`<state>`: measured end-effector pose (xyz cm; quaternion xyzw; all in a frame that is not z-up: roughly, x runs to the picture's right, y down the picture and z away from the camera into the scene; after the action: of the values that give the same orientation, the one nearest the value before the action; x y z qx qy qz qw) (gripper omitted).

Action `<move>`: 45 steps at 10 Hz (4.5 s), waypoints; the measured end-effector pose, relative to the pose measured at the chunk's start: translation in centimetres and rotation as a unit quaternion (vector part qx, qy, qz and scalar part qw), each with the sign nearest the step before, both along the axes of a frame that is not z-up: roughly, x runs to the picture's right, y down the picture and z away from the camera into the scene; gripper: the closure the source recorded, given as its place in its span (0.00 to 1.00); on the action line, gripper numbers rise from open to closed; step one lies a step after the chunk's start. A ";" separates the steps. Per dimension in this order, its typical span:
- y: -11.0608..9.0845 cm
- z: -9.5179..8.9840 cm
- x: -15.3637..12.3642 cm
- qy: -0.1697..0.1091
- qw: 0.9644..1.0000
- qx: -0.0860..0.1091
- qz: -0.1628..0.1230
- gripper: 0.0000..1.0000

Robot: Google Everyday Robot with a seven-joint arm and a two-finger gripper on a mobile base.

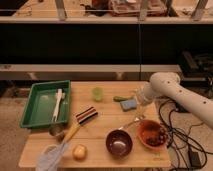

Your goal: Place grapes in metal cup

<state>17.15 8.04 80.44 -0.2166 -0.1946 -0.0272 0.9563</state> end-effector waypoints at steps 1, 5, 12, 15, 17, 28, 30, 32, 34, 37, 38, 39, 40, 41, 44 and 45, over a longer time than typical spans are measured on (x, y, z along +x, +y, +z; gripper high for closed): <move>0.0 0.0 0.0 0.000 1.000 0.000 0.000 0.20; 0.0 0.0 0.0 0.000 1.000 0.000 0.000 0.20; 0.0 0.0 0.0 0.000 1.000 0.000 0.000 0.20; 0.0 0.0 0.0 0.000 1.000 0.000 0.000 0.20; 0.0 0.0 0.0 0.000 1.000 0.000 0.000 0.20; 2.4 -3.9 0.9 -0.152 0.960 -0.001 -0.235 0.20; 3.4 -7.0 3.2 -0.201 0.934 0.031 -0.295 0.20; 3.8 -9.1 4.1 -0.237 0.909 0.062 -0.338 0.20; 4.3 -9.5 4.4 -0.237 0.904 0.062 -0.350 0.20; 5.7 -8.3 4.8 -0.207 0.905 0.026 -0.372 0.20; 6.3 -8.3 6.2 -0.195 0.905 0.014 -0.378 0.20; 6.9 -8.3 7.8 -0.182 0.905 0.002 -0.383 0.20; 7.4 -8.4 9.5 -0.170 0.906 -0.008 -0.387 0.20; 8.2 -8.4 12.1 -0.153 0.905 -0.021 -0.396 0.20; 11.0 -8.4 16.5 -0.126 0.907 -0.041 -0.400 0.20; 12.3 -8.6 17.6 -0.119 0.909 -0.046 -0.398 0.20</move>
<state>34.80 20.34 71.84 -0.3146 -0.2061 -0.4221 0.8249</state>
